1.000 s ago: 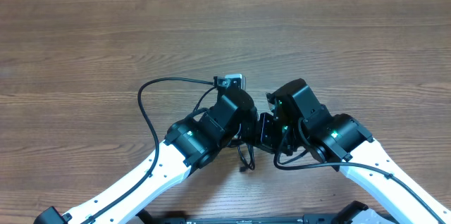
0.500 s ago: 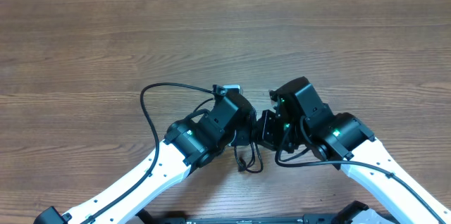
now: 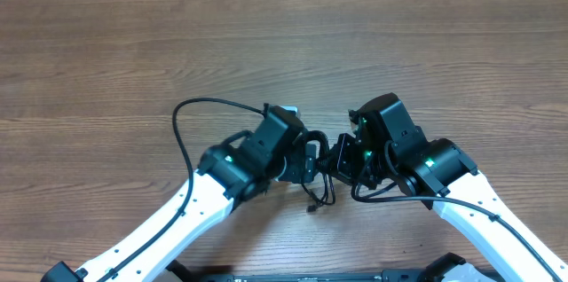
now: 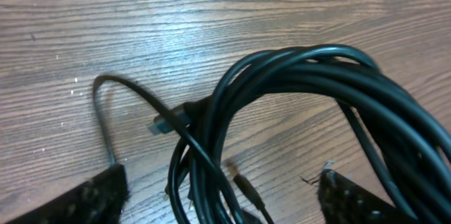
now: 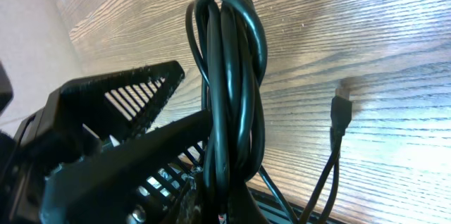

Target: Untangle cables

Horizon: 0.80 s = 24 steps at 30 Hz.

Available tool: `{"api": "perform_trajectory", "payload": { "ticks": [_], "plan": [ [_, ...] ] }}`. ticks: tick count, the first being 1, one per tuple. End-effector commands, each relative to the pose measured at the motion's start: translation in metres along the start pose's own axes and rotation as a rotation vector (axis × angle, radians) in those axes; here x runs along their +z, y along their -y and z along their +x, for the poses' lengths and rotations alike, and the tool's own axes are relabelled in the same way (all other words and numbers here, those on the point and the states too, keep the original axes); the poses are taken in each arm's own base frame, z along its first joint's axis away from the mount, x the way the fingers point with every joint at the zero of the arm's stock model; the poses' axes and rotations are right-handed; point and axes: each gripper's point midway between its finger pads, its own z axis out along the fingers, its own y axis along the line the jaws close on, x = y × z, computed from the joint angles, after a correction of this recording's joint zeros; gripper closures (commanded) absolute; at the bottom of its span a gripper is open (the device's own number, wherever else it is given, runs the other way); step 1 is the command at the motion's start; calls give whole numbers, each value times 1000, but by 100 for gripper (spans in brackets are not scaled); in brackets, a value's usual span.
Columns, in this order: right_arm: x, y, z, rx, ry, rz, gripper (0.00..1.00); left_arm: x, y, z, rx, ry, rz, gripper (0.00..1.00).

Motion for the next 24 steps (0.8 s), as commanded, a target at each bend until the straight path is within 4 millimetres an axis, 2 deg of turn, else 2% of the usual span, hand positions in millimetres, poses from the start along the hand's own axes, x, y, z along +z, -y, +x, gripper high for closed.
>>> {"api": "perform_trajectory", "payload": {
  "ticks": [1,3,9,14,16,18,20,24],
  "plan": [
    [-5,-13,-1,-21,1,-43,96,-10,9,-6,-34,-29,116,3],
    [-5,-13,-1,-21,3,-43,96,-16,7,-12,-68,-27,160,0],
    [-5,-13,-3,-23,11,-42,96,-34,6,-21,-152,-44,286,1],
    [-5,-13,-6,-26,31,-40,96,-40,11,-7,-353,-167,350,1],
    [-5,-15,-8,-11,38,-44,96,-40,7,1,-437,-210,323,0],
    [-5,-16,-9,15,41,-49,96,-40,4,10,-530,-256,291,4],
    [-5,-18,-10,10,45,-56,96,-40,1,18,-617,-294,258,0],
    [-5,-22,-13,4,56,-72,96,-41,-1,23,-797,-335,219,0]
  ]
}}
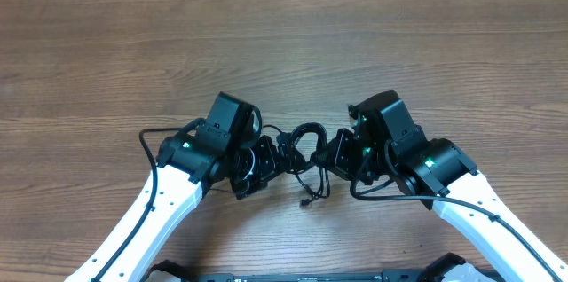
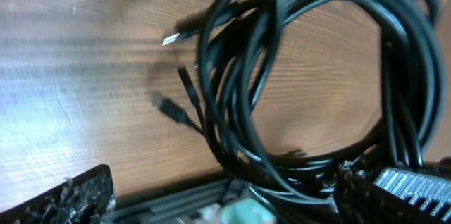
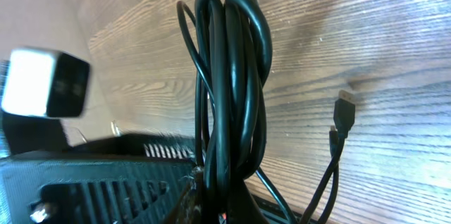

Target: Untangle cables

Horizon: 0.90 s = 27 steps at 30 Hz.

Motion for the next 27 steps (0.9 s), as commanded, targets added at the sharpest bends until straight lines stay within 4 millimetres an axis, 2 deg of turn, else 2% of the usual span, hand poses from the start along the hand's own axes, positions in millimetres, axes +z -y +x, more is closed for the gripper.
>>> {"api": "perform_trajectory", "payload": {
  "ticks": [1,8,12,16,21,24,25,27],
  "plan": [
    [-4,-12,-4,-7,18,-33,96,-6,8,2,-241,-10,30,0],
    [-4,-11,-4,-3,18,-32,96,-6,12,8,-713,-55,38,0],
    [-4,-11,-4,-3,18,-32,96,-6,14,6,-845,-55,44,0],
    [-4,-11,-4,-3,18,-32,96,-7,26,-2,-844,-46,100,4],
    [-4,-12,-2,15,13,-32,96,-10,43,-13,-805,-30,179,0],
    [-4,-10,-1,55,9,-27,96,-9,44,-15,-800,-24,186,0],
    [-4,-11,-1,62,9,-28,96,-8,44,-15,-802,-23,183,6],
    [-4,-11,0,76,1,-33,96,-4,42,-16,-807,-26,170,27]
  ]
}}
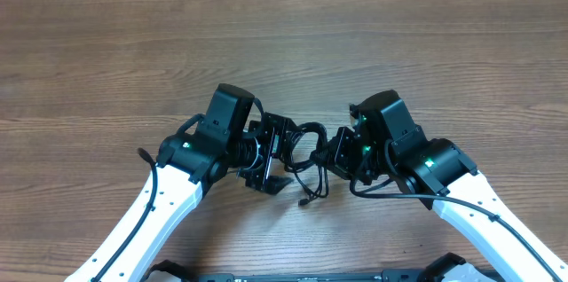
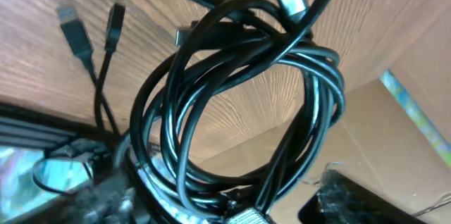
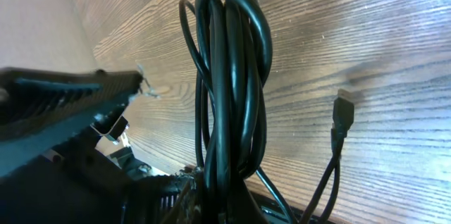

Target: Untangle cables

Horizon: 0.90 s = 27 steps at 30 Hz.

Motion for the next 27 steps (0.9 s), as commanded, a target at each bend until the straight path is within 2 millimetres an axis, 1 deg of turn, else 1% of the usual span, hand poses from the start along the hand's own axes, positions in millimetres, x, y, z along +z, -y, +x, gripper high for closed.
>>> {"api": "perform_trajectory", "payload": {
  "ticks": [1,5,9,12,13,17,18,20,22,23,27],
  "plan": [
    [-4,-13,2,15,-9,-39,96,2,3,2,-9,-2,-1,33],
    [-4,-14,4,15,-23,-46,96,14,-1,1,-14,-6,-36,40],
    [-4,-14,4,15,-23,-46,96,27,0,5,8,-27,-52,48],
    [-4,-14,4,15,-23,-46,96,35,0,11,31,-45,-59,50],
    [-4,-14,4,15,-23,-46,96,36,0,12,37,-48,-59,51],
    [-4,-14,5,15,-24,-46,96,39,0,12,40,-46,-62,54],
    [-4,-14,5,15,-24,-46,96,39,0,11,40,-42,-61,56],
    [-4,-14,5,15,-24,-46,96,39,1,9,46,-30,-58,69],
    [-4,-13,5,16,-24,-45,96,39,2,4,64,0,-48,91],
    [-4,-12,5,18,-26,-41,96,39,4,0,75,20,-41,96],
    [-4,-5,8,19,-35,-12,96,39,6,-7,76,65,-28,96]
  ]
}}
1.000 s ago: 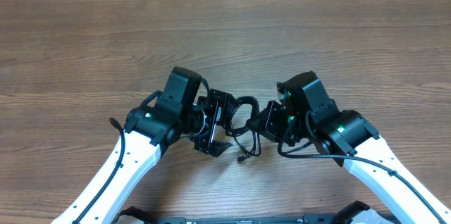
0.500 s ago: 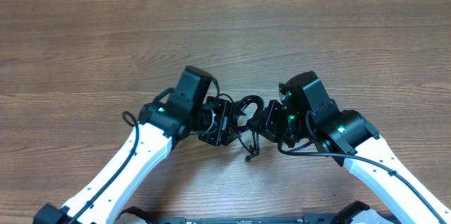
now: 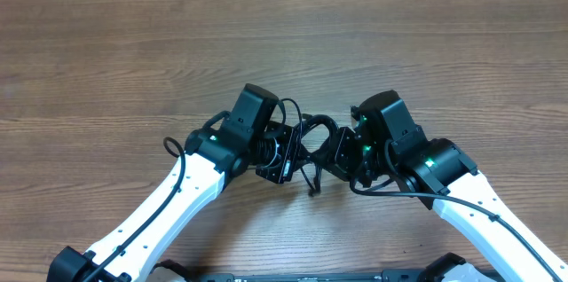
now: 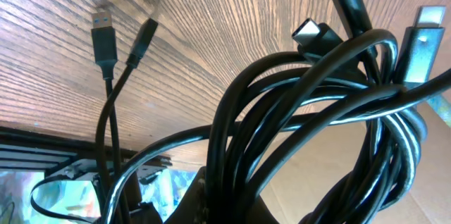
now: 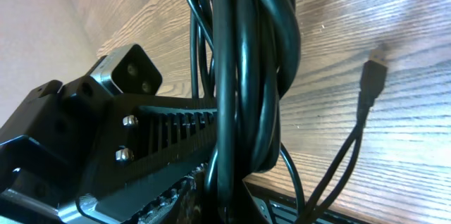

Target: Untangle cables

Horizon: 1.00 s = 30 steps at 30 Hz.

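Observation:
A tangled bundle of black cables (image 3: 312,140) hangs between both grippers just above the wooden table (image 3: 284,43). My left gripper (image 3: 291,153) is shut on the bundle's left side; in the left wrist view the strands (image 4: 296,111) run down into the gripper (image 4: 229,199). My right gripper (image 3: 342,153) is shut on the right side, and in its view the coil (image 5: 239,76) rises from the gripper (image 5: 232,196). Loose ends with plugs (image 3: 311,189) dangle below. A USB plug (image 4: 103,30) and a thinner plug (image 4: 144,34) hang free.
The left gripper's ribbed black body (image 5: 106,132) fills the lower left of the right wrist view, close against the coil. Another free plug (image 5: 373,69) hangs at the right. A pale wall borders the table's far edge.
My left gripper was open with the bundle between its spread fingers; now it is shut on the bundle and sits further right, closer to the right gripper. The right gripper kept its hold.
My right gripper held the coil at every moment. The left gripper was first open over the bundle close by, then lay further left and turned, then faced the bundle with open fingers around it, and now it is shut on it.

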Available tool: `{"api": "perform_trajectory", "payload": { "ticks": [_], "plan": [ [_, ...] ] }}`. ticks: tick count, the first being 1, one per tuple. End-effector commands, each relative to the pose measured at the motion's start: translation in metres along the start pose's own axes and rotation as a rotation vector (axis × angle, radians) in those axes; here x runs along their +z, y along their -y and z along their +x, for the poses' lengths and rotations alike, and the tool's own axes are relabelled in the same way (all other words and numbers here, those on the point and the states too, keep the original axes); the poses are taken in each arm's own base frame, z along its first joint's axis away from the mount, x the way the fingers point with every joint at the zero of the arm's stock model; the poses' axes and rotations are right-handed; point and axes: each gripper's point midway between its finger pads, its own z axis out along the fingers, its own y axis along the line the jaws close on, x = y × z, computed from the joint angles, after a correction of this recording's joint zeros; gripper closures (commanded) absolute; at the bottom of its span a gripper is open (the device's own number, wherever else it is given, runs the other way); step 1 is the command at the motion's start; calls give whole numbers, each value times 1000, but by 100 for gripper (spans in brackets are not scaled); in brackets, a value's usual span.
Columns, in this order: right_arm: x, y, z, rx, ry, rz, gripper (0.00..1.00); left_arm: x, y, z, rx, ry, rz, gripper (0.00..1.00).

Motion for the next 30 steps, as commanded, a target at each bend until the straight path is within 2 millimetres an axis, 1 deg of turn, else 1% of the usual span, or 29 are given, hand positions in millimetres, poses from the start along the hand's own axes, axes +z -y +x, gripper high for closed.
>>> {"api": "perform_trajectory", "payload": {
  "ticks": [1,5,9,11,13,15,17,19,22,28,30],
  "plan": [
    [-4,-5,3,-40,-9,-7,96,0,6,-7,26,51,18,96],
    [-5,-2,-3,-111,17,4,96,0,2,-8,15,57,1,95],
    [-17,2,-15,-158,43,20,89,-1,-10,-17,-21,97,-44,96],
    [-28,8,-18,-158,50,45,88,-4,-16,-23,-48,115,-67,96],
    [-42,13,-18,-182,56,68,85,-7,-20,-29,-74,126,-79,96],
    [-59,17,-17,-203,76,97,82,-10,-21,-35,-96,136,-81,96],
    [-77,25,-14,-184,116,146,81,-12,-19,-39,-110,142,-75,96],
    [-93,28,-4,-180,133,154,80,-14,-18,-42,-118,145,-69,96],
    [-109,28,13,-118,155,122,78,-15,-17,-44,-124,147,-66,96],
    [-133,19,49,-27,180,10,78,-16,-17,-49,-123,176,-62,96],
    [-138,19,56,-23,195,-10,79,-16,-19,-52,-129,193,-69,96]
  ]
}}
